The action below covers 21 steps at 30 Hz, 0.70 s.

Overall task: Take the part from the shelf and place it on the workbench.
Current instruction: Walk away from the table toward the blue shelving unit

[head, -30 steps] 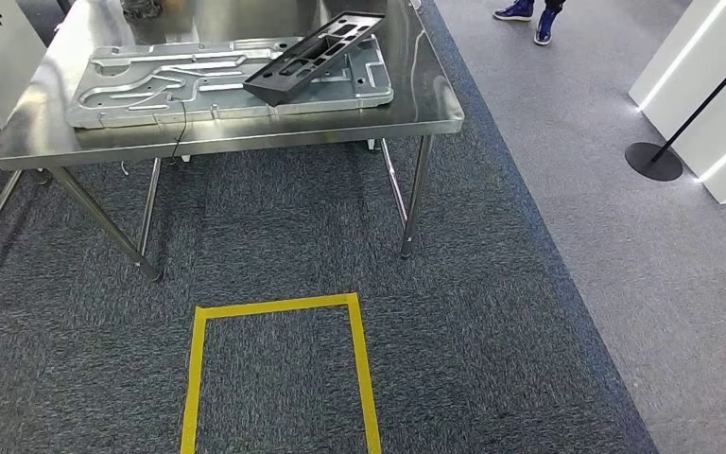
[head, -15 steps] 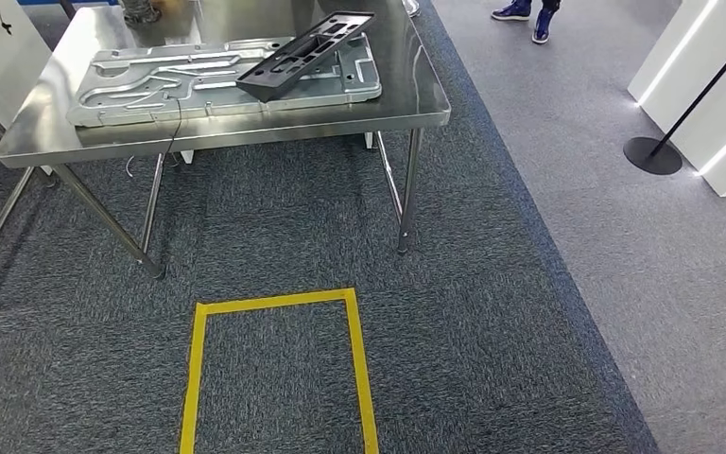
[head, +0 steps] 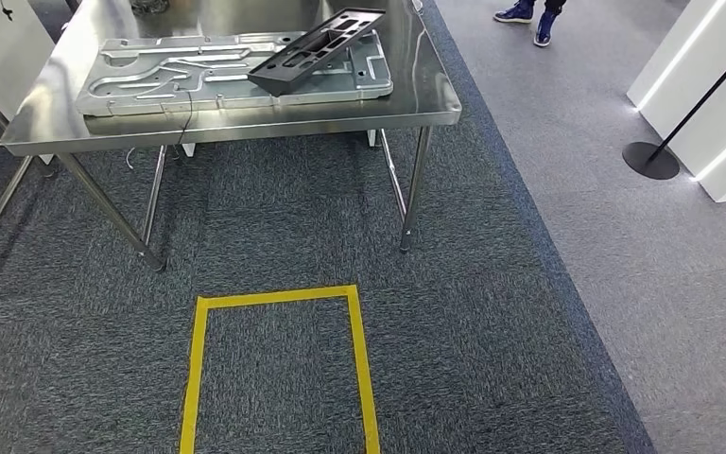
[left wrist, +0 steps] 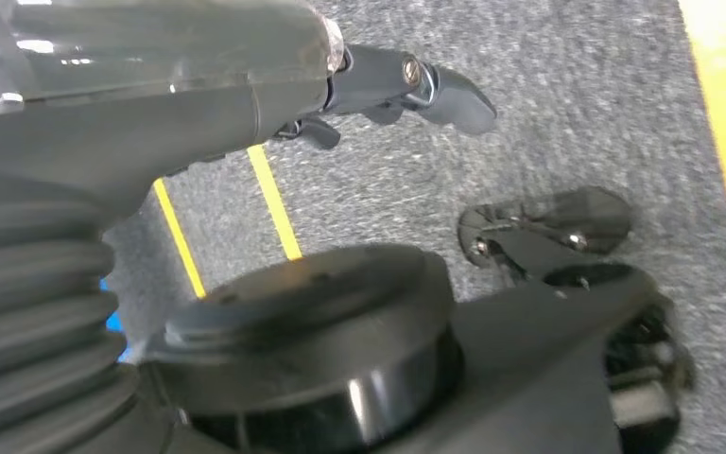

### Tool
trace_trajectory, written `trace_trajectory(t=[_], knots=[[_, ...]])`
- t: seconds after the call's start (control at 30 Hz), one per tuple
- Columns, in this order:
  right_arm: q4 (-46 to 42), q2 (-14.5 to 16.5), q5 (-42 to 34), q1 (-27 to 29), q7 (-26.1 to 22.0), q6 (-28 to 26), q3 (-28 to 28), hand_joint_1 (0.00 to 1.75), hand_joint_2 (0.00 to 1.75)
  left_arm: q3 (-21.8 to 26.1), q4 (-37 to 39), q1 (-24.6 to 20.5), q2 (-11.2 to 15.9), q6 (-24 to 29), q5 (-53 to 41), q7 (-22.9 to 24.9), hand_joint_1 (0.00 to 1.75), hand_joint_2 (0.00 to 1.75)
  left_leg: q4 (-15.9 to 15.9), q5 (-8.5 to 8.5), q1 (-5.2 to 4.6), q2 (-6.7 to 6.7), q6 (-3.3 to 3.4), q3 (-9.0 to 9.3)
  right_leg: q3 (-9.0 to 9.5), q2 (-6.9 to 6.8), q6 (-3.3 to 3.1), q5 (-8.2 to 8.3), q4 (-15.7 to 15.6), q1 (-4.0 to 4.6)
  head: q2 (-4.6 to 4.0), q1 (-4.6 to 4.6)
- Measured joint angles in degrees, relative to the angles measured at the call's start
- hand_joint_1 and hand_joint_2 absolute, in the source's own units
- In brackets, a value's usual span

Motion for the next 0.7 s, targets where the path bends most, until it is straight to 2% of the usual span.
trace_trajectory(t=[0.07,0.17,0.2,0.23,0.3,0.33,0.37,0.4,0.43,0.5,0.53,0.6,0.7], knots=[[0.0,-0.2,-1.9,0.5,-0.3,0.3,1.1,0.00,1.75,2.4,-0.7,0.0,-0.1,-0.3,-2.5,0.2,0.00,1.75,0.1,0.01,-0.08,0.06,-0.61,-0.20,1.78,0.06,-0.64,1.39,-4.6,0.34,0.00,0.00],[0.0,-0.3,-4.5,1.2,-0.8,0.8,2.8,0.00,1.75,5.9,-1.5,0.4,-0.1,-0.8,-6.0,0.4,0.00,1.75,0.3,0.00,-0.04,0.11,-1.59,-0.47,1.55,0.08,-1.49,1.54,-5.0,0.46,0.00,-0.01],[0.0,-0.4,-5.4,1.4,-0.9,1.0,3.4,0.00,1.75,7.2,-1.8,0.6,0.0,-0.9,-7.2,0.5,0.00,1.31,1.0,-0.57,-0.03,0.07,-1.89,-0.78,1.63,0.03,-1.79,1.70,-5.2,0.32,0.00,-0.01],[0.0,-0.5,-6.2,1.6,-1.1,1.0,4.1,0.00,1.31,8.6,-2.0,0.8,0.0,-1.0,-8.4,0.6,0.00,0.87,2.7,-1.74,0.00,0.02,-2.15,-1.53,1.69,-0.06,-2.17,1.88,-5.5,0.17,0.00,-0.01],[-0.2,-0.8,-7.9,1.7,-1.4,1.3,5.5,0.00,0.44,11.5,-2.2,1.5,0.0,-1.1,-10.8,0.8,0.00,0.00,9.2,-5.39,0.09,-0.04,-2.49,-4.48,1.71,-0.17,-2.66,2.04,-5.7,0.14,0.00,-0.01],[-0.4,-0.9,-8.8,1.7,-1.6,1.5,6.2,0.00,0.00,12.8,-2.3,1.9,0.1,-1.3,-11.9,0.9,0.00,0.00,12.8,-6.91,0.13,-0.04,-2.56,-6.12,1.67,-0.20,-2.81,2.04,-5.7,0.19,0.00,-0.01],[-0.7,-1.0,-9.7,1.7,-1.7,1.7,6.8,0.00,0.00,14.0,-2.3,2.4,0.2,-1.5,-13.1,1.0,0.00,0.00,15.3,-7.57,0.16,-0.04,-2.61,-7.20,1.66,-0.19,-2.82,2.04,-5.6,0.24,0.00,-0.01],[-1.1,-1.1,-10.5,1.7,-1.9,1.9,7.4,0.00,0.00,15.2,-2.3,2.8,0.2,-1.7,-14.2,1.1,0.00,0.00,16.1,-7.33,0.17,-0.04,-2.61,-7.54,1.67,-0.17,-2.81,2.03,-5.6,0.26,0.00,-0.01],[-1.5,-1.2,-11.5,1.6,-2.1,2.1,8.1,0.00,0.00,16.4,-2.3,3.3,0.3,-1.8,-15.6,1.2,0.00,0.00,14.4,-5.91,0.17,-0.03,-2.55,-6.66,1.71,-0.14,-2.76,1.99,-5.5,0.26,0.00,-0.01],[-2.5,-1.3,-13.4,1.4,-2.4,2.3,9.4,0.00,0.00,18.9,-2.3,4.3,0.4,-2.0,-18.2,1.4,0.00,0.00,7.2,-2.35,0.11,-0.03,-2.29,-3.09,1.73,-0.06,-2.43,1.76,-5.1,0.36,0.00,-0.01],[-3.1,-1.4,-14.5,1.3,-2.6,2.5,10.2,0.00,0.00,20.4,-2.3,4.9,0.5,-2.1,-19.7,1.5,0.00,0.00,3.8,-1.11,0.09,-0.05,-2.04,-1.43,1.61,0.00,-2.13,1.60,-4.8,0.48,0.00,-0.01],[-4.0,-1.7,-16.4,1.2,-3.0,3.0,11.6,0.00,0.00,23.1,-2.3,5.8,0.6,-2.5,-22.4,1.7,0.00,0.00,1.2,-0.75,-0.07,-0.12,-1.52,-0.35,1.25,0.03,-1.48,1.46,-4.4,0.66,0.00,-0.01],[-4.8,-2.1,-19.1,1.3,-3.4,3.3,13.5,0.00,0.00,27.1,-2.3,6.9,0.7,-2.9,-26.0,2.0,0.00,0.00,0.7,-0.37,-0.07,-0.11,-0.41,-0.44,0.93,0.02,-0.51,0.95,-3.7,0.45,0.00,0.00]])
